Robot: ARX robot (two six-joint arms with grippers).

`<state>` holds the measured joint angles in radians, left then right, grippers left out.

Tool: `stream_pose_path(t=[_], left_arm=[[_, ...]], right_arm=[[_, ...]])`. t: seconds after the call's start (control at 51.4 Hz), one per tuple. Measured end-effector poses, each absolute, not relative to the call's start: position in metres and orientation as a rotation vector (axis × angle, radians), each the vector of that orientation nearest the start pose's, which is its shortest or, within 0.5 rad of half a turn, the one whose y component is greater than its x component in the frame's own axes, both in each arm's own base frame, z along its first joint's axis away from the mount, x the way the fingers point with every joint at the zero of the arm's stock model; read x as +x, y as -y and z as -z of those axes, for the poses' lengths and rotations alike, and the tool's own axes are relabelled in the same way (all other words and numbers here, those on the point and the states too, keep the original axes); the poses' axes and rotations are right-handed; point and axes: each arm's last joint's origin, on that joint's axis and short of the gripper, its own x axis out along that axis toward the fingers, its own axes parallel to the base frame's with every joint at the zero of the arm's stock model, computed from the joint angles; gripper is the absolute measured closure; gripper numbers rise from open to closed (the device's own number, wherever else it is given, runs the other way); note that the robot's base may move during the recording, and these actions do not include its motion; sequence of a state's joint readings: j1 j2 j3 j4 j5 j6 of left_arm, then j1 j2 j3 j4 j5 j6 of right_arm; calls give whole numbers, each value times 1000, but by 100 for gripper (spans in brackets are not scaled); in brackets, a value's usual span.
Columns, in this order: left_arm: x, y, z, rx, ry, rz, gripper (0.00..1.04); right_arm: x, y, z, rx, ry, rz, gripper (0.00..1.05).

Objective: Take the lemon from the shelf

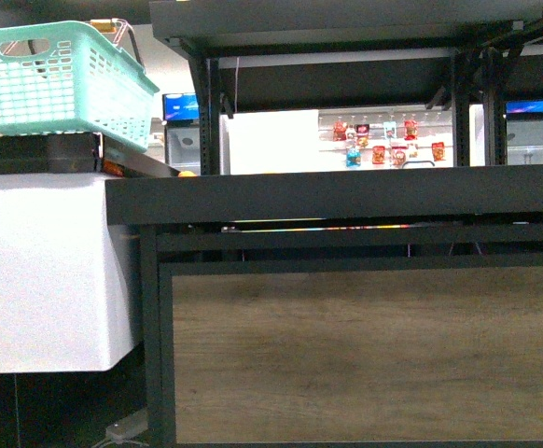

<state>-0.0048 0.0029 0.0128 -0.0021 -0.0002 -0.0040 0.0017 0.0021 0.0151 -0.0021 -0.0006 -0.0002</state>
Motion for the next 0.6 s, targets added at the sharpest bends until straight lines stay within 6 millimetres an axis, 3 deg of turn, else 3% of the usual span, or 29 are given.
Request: stream_pose_path(t=[0.603], left_arm=[[97,0,-167,-4,8,5,8]], right_arm=[[97,0,-168,0,11,-2,8]])
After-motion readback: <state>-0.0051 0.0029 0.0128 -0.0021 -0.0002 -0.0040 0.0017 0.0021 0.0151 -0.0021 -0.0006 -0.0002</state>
